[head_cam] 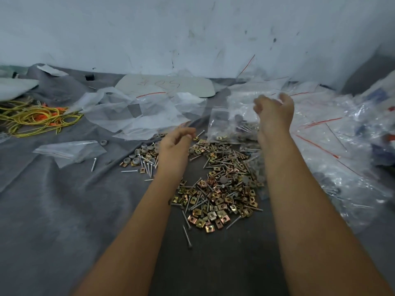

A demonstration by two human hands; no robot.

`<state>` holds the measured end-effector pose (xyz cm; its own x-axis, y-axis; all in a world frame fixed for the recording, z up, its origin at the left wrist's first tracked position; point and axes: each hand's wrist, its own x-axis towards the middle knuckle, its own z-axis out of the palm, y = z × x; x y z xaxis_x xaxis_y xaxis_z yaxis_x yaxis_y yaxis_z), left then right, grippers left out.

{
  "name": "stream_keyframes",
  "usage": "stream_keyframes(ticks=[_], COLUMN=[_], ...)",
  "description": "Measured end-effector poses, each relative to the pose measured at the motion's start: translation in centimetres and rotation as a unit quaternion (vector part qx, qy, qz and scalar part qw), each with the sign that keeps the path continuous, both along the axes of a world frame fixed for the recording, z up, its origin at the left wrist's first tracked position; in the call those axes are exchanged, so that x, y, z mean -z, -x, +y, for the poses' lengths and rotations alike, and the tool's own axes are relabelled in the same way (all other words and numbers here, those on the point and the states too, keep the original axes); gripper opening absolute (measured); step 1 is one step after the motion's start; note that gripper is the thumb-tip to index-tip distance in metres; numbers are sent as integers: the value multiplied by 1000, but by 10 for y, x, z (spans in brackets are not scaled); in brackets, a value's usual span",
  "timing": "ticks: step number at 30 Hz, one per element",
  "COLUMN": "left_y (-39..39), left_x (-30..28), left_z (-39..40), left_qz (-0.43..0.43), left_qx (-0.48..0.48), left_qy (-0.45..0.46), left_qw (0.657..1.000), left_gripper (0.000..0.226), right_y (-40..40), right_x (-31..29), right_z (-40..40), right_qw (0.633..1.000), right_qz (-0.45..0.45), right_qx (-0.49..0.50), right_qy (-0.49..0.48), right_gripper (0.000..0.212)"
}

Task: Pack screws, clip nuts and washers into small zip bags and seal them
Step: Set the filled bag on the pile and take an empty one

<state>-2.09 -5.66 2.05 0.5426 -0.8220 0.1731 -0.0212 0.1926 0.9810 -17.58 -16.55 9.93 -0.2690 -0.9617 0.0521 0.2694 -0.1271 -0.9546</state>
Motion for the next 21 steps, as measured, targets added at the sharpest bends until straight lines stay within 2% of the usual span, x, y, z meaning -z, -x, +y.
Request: stream_keyframes(ticks=[2, 4, 6, 8, 10, 12, 14, 15, 16, 18, 19, 21], left_y=[-3, -5, -7, -14, -29, -50, -67, -75, -81, -88, -90, -90], left_x=[5, 10, 13, 11, 9, 9, 9, 10, 12, 16, 17, 17], left_z=[1, 3, 7, 10, 12, 10, 7, 4, 1, -2, -2, 1], left_qz=[-6, -18, -27, -50, -148, -274, -337, -356, -374, -408, -414, -404], left_qx=[-2, -9, -31, -57, -107, -161, -157, -145, -136, -149, -174, -228], left_qy=[-8, -17, -25, -38, -62, -87, -133, -182, -239, -322, -331, -304], left_qw=[1000, 1000, 999, 996, 981, 944, 919, 905, 886, 841, 830, 832], left_gripper=[29, 27, 25, 26, 37, 60, 77, 78, 72, 42, 30, 28], right_y=[-7, -28, -52, -75, -90, -97, -100, -100, -100, -99, -97, -94], right_x=[9, 27, 50, 69, 82, 91, 97, 99, 100, 99, 98, 94], right_z=[1, 18, 39, 60, 74, 83, 87, 88, 90, 92, 92, 92], right_qw=[997, 992, 981, 958, 931, 907, 885, 875, 865, 860, 863, 874], right_qz=[67, 125, 182, 244, 296, 336, 371, 387, 400, 405, 399, 382], right_qx=[34, 5, -65, -146, -205, -237, -254, -259, -265, -271, -269, -265], right_qy=[-30, -19, 4, 24, 59, 96, 120, 133, 145, 155, 153, 141], right_gripper=[80, 84, 76, 58, 37, 22, 15, 14, 13, 14, 15, 15])
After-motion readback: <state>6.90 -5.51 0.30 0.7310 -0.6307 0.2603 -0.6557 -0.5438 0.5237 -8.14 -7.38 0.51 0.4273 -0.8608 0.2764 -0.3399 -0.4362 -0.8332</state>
